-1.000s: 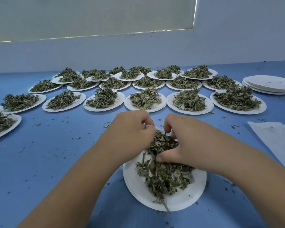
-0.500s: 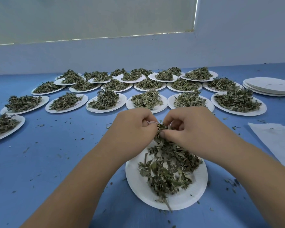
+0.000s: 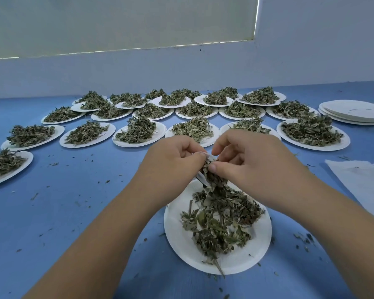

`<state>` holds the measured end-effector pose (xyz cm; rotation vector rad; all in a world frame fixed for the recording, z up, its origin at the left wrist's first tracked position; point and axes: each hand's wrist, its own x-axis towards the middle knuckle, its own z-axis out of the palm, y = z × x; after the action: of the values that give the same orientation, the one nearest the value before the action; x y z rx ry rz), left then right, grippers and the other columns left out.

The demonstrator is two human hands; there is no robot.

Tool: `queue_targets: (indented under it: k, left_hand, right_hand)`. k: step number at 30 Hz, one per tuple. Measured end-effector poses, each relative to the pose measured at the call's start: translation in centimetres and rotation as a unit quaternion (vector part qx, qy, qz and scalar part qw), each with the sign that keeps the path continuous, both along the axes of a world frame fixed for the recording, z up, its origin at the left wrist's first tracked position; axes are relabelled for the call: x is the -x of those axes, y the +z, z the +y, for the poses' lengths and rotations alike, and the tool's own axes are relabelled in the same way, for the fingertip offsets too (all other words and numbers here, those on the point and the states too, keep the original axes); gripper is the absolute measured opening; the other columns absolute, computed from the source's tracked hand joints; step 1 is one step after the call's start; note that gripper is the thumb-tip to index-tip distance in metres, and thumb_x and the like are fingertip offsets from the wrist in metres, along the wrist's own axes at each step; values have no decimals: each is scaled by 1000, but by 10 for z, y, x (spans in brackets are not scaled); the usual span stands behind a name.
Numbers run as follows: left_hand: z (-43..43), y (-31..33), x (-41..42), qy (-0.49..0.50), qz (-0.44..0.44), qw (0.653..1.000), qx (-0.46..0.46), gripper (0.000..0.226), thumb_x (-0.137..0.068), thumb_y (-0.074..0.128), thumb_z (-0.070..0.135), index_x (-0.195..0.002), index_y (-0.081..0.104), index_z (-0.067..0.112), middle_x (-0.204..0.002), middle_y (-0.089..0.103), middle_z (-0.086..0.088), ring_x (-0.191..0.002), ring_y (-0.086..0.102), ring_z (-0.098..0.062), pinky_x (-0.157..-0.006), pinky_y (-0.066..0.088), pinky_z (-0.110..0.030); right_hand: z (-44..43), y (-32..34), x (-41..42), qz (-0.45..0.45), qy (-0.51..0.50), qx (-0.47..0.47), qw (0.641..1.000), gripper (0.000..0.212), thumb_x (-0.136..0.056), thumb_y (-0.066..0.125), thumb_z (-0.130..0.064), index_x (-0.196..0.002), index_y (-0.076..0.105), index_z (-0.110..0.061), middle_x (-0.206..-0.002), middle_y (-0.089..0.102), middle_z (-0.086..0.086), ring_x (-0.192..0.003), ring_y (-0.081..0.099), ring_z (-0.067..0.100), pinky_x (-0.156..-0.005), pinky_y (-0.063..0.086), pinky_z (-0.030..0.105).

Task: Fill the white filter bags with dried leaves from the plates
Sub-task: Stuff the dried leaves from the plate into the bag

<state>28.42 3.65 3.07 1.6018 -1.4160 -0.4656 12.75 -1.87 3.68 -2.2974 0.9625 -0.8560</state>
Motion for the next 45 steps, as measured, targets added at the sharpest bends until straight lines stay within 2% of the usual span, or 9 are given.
queue_targets:
  k: [7,12,19,21,24,28,32,38,45]
  left_hand:
    - [0,0,1,-4,9,1000,-15,15,-87,61,15,-75,69,19,-45,52,9,-51,46,-12,-42,33,-19]
    - [1,1,-1,1,5,1000,-8,14,-88,61,18,-76,69,18,-43,47,10,-54,50,-13,-46,33,-22]
    - [0,0,2,-14,17,1000,-21,16,-86,61,15,-73,69,20,-46,54,9,-46,49,-5,-41,32,-14]
    - [0,-1,1,-7,19,1000,-20,15,-86,61,17,-73,69,20,-45,53,10,-43,46,-2,-40,31,-13]
    - [0,0,-1,5,39,999,-12,15,-86,62,16,-73,70,18,-44,49,8,-39,46,-1,-39,30,-10]
    - [-1,2,-4,18,84,996,-23,15,-86,62,15,-75,71,16,-43,48,7,-34,40,-4,-38,30,-15]
    - [-1,3,-5,22,117,992,-35,16,-88,62,15,-73,69,16,-45,49,4,-36,34,-10,-41,29,-18]
    - [-1,4,-7,26,134,990,-33,18,-88,61,14,-72,69,16,-49,51,1,-36,34,-9,-38,29,-18]
    - [-2,1,-7,24,112,993,-19,17,-87,62,14,-71,68,16,-47,53,6,-36,38,-7,-40,29,-18]
  right_hand:
    - [4,-5,-12,25,-23,80,996,5,-80,73,-25,-76,72,-27,-71,60,-12,-68,56,5,-63,45,20]
    - [1,-4,-5,-37,6,-10,999,16,-81,73,-19,-74,66,-31,-67,64,-13,-64,61,0,-59,46,10]
    - [1,-10,-11,-37,-17,47,998,18,-75,77,-18,-67,62,-24,-62,58,-15,-66,54,2,-59,43,17]
    - [-1,-9,-9,-45,-14,37,998,19,-76,76,-23,-65,61,-27,-61,57,-19,-66,53,-3,-58,39,11]
    - [-5,-3,-2,-63,-16,22,998,19,-73,65,-52,-72,60,-33,-76,60,-25,-71,54,-4,-60,39,8]
    - [-3,-3,4,39,-1,-6,999,68,-53,59,-81,-106,42,-42,-109,41,-22,-93,49,-6,-69,40,15]
    - [8,-12,-7,97,-6,-10,995,96,-47,71,-73,-126,25,-42,-118,24,-16,-90,51,-2,-73,46,24]
    - [11,-17,-11,58,-22,-20,998,54,-73,78,-37,-109,38,-42,-112,40,-16,-80,56,0,-67,46,19]
    - [8,-5,-4,-39,-28,-43,998,26,-74,79,-17,-80,60,-34,-84,62,-13,-65,60,-2,-58,48,17]
